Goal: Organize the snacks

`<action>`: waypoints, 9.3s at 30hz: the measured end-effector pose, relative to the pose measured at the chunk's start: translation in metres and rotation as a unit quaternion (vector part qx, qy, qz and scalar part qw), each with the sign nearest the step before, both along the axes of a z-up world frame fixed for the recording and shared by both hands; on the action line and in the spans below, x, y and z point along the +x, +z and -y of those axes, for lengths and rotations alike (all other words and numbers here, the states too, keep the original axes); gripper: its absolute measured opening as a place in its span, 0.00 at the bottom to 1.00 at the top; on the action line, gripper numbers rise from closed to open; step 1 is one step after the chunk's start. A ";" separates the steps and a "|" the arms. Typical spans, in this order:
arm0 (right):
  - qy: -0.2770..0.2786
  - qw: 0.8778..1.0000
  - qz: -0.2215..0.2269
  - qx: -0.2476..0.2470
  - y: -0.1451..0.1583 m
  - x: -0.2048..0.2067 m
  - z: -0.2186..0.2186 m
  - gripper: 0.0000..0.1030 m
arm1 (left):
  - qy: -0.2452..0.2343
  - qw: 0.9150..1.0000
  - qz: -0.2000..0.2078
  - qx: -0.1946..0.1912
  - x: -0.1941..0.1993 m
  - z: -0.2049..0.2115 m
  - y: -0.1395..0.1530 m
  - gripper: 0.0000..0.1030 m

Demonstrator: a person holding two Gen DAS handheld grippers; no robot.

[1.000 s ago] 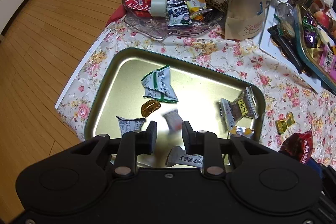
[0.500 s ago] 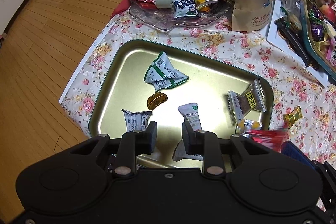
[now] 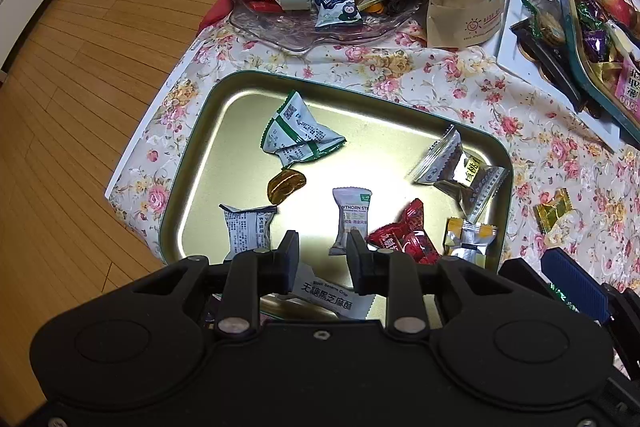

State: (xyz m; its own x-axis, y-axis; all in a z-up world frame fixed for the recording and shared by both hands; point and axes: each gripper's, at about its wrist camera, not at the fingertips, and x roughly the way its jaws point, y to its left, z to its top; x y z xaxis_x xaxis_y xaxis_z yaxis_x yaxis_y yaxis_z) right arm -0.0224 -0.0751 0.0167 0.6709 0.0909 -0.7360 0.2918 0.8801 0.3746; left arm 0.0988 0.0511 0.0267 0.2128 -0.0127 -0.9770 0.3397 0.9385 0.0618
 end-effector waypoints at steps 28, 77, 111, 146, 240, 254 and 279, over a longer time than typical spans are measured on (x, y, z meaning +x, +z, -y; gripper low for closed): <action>-0.070 0.995 -0.061 -0.022 -0.016 -0.011 0.034 0.40 | -0.060 0.998 0.014 0.009 -0.031 0.045 0.003 0.35; -0.091 0.984 -0.142 -0.050 -0.103 -0.071 0.098 0.42 | -0.142 0.989 -0.010 -0.026 -0.088 0.162 0.012 0.35; -0.122 0.980 -0.143 -0.069 -0.119 0.001 0.123 0.33 | -0.136 0.986 0.000 -0.098 -0.073 0.131 0.056 0.35; -0.314 0.938 -0.132 0.060 -0.060 -0.159 0.238 0.33 | -0.199 0.977 -0.073 -0.038 -0.126 0.242 -0.112 0.35; -0.274 0.956 -0.104 0.021 -0.062 -0.115 0.196 0.20 | -0.148 0.983 -0.086 -0.065 -0.108 0.198 -0.045 0.24; -0.268 0.962 -0.036 0.041 -0.011 -0.103 0.184 0.20 | -0.133 0.989 0.035 -0.062 -0.069 0.143 0.036 0.24; -0.058 0.998 -0.002 0.019 0.021 -0.001 0.031 0.20 | 0.011 0.999 0.035 -0.003 0.042 -0.009 0.023 0.25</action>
State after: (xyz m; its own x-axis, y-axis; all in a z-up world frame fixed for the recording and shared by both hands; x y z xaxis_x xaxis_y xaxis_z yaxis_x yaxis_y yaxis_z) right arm -0.0232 -0.1057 0.0374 0.6752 0.0398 -0.7366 0.3932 0.8254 0.4051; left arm 0.1411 0.0605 0.0500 0.2807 -0.0135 -0.9597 0.3134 0.9464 0.0784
